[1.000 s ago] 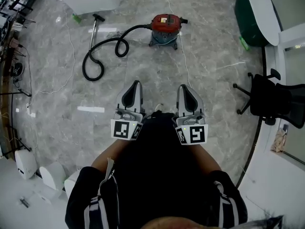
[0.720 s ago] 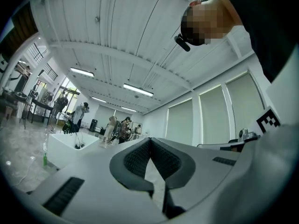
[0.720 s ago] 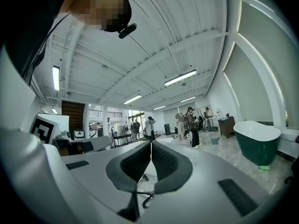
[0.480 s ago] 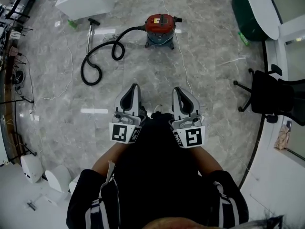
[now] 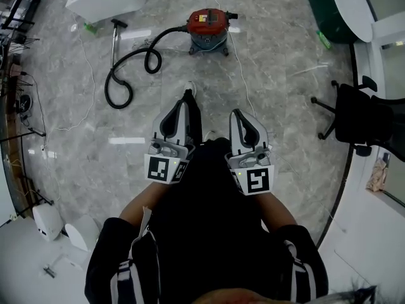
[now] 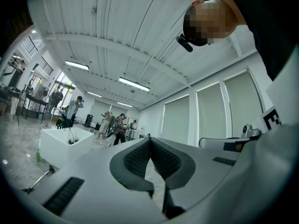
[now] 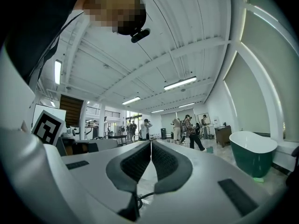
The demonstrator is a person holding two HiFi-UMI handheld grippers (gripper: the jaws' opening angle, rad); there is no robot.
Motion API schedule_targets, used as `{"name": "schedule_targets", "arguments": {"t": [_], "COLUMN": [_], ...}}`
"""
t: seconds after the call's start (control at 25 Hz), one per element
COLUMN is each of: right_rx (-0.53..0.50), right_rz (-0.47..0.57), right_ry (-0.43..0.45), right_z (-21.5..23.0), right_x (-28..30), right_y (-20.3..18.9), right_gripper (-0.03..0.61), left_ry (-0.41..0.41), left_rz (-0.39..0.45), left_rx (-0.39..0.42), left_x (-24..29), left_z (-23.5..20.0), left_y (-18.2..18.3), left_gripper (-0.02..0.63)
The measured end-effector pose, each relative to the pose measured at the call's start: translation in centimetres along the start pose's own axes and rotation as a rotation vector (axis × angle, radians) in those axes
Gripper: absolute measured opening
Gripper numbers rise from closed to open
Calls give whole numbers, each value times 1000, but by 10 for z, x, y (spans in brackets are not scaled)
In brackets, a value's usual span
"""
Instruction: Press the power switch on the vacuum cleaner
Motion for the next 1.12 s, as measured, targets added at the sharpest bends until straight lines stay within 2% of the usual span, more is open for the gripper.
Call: {"name": "schedule_targets", "arguments": {"t": [0.12,0.28,0.44,0.52,0.6,0.8,0.92,1.04,1.12], "right_rx": [3,14,10,7,24,49,57,124,122], "right_rz": [-5,-4,3,0,-7,-25,-56,-94,-112], "right_ry": [-22,-69,-115,-135,-160,-196,-175,-142,-112], "right_z": [10,28,44,52,63,83,86,83,76], "right_x": [3,9,22,31,45,96,138,181,209], "right_y": [-1,0,1,-4,-8,-5,-12,-18,-18], "right_gripper": [20,20,20,20,20,20,20,20,20], "left_ry": [-25,-52,-142,-193,-219,-221,-206,-184,-188], "left_rz": [9,16,39,34,18,-21,-20,-24,-40], "left_rx": [24,17,122,136,113,63,27,-76,-85], "left_x": [10,30,49,62,81,128,153,186,203], "left_z": [3,2,11,13,8,-29,-58,-86,-102], "left_y": [0,1,3,-3,-11,-17,-16,-19,-23], "left_gripper": [18,18,18,18,18,18,18,18,18]}}
Point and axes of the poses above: the fingertips, and each gripper's own axes: x forward along the fingers, z to its right, y out of its top, the point moved 1 cm from there along -x, backward along the fingers, and after that the axes turned 3 degrees about x, right-handed, at the moved point
